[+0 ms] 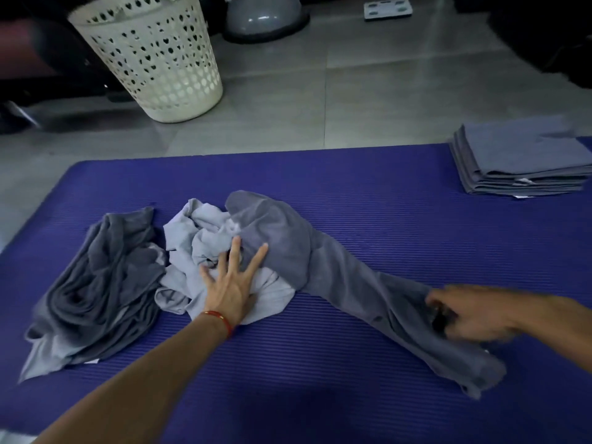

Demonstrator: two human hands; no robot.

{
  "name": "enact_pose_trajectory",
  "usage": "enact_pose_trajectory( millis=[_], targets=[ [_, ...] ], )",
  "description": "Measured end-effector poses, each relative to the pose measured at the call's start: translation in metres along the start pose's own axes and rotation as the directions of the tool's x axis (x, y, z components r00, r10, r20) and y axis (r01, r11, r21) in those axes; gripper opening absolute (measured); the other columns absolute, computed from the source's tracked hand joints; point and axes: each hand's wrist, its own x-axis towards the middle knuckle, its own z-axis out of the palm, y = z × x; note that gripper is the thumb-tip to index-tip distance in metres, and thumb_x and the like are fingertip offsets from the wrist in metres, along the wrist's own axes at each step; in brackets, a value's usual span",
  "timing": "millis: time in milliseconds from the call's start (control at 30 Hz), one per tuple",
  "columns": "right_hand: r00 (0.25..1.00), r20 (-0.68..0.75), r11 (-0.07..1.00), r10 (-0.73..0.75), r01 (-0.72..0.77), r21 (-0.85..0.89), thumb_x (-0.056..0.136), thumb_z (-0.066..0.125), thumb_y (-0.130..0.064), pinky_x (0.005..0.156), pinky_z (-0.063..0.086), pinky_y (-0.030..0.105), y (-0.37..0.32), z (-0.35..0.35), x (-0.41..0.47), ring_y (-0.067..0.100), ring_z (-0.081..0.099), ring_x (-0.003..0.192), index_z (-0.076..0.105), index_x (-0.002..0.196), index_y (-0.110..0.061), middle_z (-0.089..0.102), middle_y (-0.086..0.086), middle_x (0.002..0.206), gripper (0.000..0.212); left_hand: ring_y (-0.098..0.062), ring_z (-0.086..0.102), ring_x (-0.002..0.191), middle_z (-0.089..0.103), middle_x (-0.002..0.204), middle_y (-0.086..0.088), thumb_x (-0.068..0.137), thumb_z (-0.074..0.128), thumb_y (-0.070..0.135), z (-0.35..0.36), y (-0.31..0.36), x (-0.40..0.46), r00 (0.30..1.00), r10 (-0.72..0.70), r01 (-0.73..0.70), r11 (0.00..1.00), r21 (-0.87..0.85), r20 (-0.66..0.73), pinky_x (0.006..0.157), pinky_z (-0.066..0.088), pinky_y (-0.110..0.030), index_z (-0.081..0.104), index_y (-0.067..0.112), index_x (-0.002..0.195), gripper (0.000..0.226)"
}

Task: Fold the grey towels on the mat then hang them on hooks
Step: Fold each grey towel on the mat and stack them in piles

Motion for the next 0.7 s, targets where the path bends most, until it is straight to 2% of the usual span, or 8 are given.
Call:
enact_pose_trajectory(
  millis=[167, 267, 333, 367, 433, 500, 600, 700],
  targets=[
    [0.906, -0.335, 0.965, -0.258, 0.228, -0.127, 0.103, 0.048, -0.043, 0.096, 0.048, 0.035, -0.104, -0.029, 0.03, 0.014, 0.051, 0.122, 0.023, 0.153, -0.041, 0.037, -0.007, 0.149, 0.057, -0.044, 0.042, 0.137, 0.014, 0.166, -0.013, 0.086, 0.071, 0.04, 0.023, -0.031, -0.01, 0.995, -0.036, 0.055, 0.975, -0.214, 0.095, 0.108, 0.037, -0.06, -0.025, 0.051, 0.15, 0.115],
    [0.846, -0.409, 0.938, -0.343, 0.285, -0.196, 0.102, 0.053, -0.043, 0.11, 0.041, 0.047, -0.182, -0.033, 0.08, 0.037, 0.027, 0.149, 0.003, 0.159, -0.045, -0.001, 0.008, 0.169, 0.076, -0.042, 0.046, 0.131, 0.03, 0.158, -0.009, 0.089, 0.064, 0.038, 0.031, -0.028, -0.024, 0.993, -0.043, 0.072, 0.959, -0.273, 0.11, 0.104, 0.04, -0.058, -0.026, 0.048, 0.15, 0.109],
    [0.87, -0.417, 0.963, -0.263, 0.259, -0.066, 0.1, 0.06, -0.041, 0.117, 0.033, 0.056, -0.225, -0.033, 0.119, 0.046, 0.009, 0.152, 0.001, 0.158, -0.049, -0.02, 0.011, 0.167, 0.084, -0.037, 0.038, 0.138, 0.035, 0.153, -0.006, 0.091, 0.062, 0.036, 0.034, -0.017, -0.038, 0.995, -0.048, 0.075, 0.941, -0.329, 0.09, 0.105, 0.041, -0.059, -0.023, 0.041, 0.154, 0.106],
    [0.881, -0.422, 0.973, -0.214, 0.232, -0.008, 0.099, 0.062, -0.038, 0.118, 0.031, 0.055, -0.241, -0.033, 0.137, 0.047, 0.007, 0.152, 0.006, 0.159, -0.046, -0.018, 0.01, 0.168, 0.083, -0.034, 0.034, 0.141, 0.034, 0.152, -0.004, 0.092, 0.061, 0.039, 0.036, -0.014, -0.044, 0.994, -0.063, 0.088, 0.939, -0.334, 0.086, 0.104, 0.042, -0.059, -0.021, 0.038, 0.155, 0.103],
    [0.841, -0.522, 0.979, -0.142, 0.199, 0.054, 0.099, 0.062, -0.024, 0.113, 0.038, 0.044, -0.261, -0.032, 0.16, 0.04, 0.029, 0.145, 0.033, 0.155, -0.031, 0.021, 0.01, 0.164, 0.064, -0.029, 0.027, 0.145, 0.027, 0.156, -0.001, 0.094, 0.057, 0.045, 0.037, -0.015, -0.055, 0.99, -0.094, 0.121, 0.953, -0.278, 0.107, 0.104, 0.041, -0.058, -0.017, 0.036, 0.155, 0.097],
    [0.735, -0.674, 0.957, -0.075, 0.243, 0.159, 0.1, 0.054, -0.014, 0.091, 0.049, 0.034, -0.258, -0.035, 0.166, 0.027, 0.058, 0.119, 0.062, 0.132, -0.023, 0.062, 0.005, 0.13, 0.034, -0.024, 0.024, 0.148, 0.023, 0.16, 0.002, 0.094, 0.058, 0.05, 0.032, -0.022, -0.056, 0.978, -0.112, 0.156, 0.951, -0.266, 0.176, 0.107, 0.037, -0.06, -0.018, 0.036, 0.154, 0.098],
    [0.678, -0.724, 0.802, 0.127, 0.36, 0.477, 0.099, 0.056, -0.017, 0.073, 0.046, 0.03, -0.215, -0.056, 0.149, 0.02, 0.065, 0.088, 0.07, 0.103, -0.023, 0.071, -0.003, 0.095, 0.016, -0.031, 0.024, 0.148, 0.02, 0.161, -0.003, 0.09, 0.056, 0.062, 0.018, -0.023, -0.05, 0.979, -0.113, 0.141, 0.976, -0.164, 0.169, 0.109, 0.025, -0.07, -0.02, 0.034, 0.155, 0.104],
    [0.748, -0.636, 0.623, 0.19, 0.409, 0.667, 0.099, 0.062, -0.014, 0.087, 0.056, 0.05, -0.156, -0.087, 0.106, 0.031, 0.07, 0.091, 0.069, 0.092, -0.016, 0.074, 0.012, 0.092, 0.01, -0.048, -0.002, 0.151, -0.002, 0.167, -0.015, 0.09, 0.055, 0.064, 0.005, -0.013, -0.037, 1.0, 0.022, -0.023, 0.994, 0.106, 0.012, 0.106, 0.009, -0.079, -0.012, 0.031, 0.159, 0.101]
  ],
)
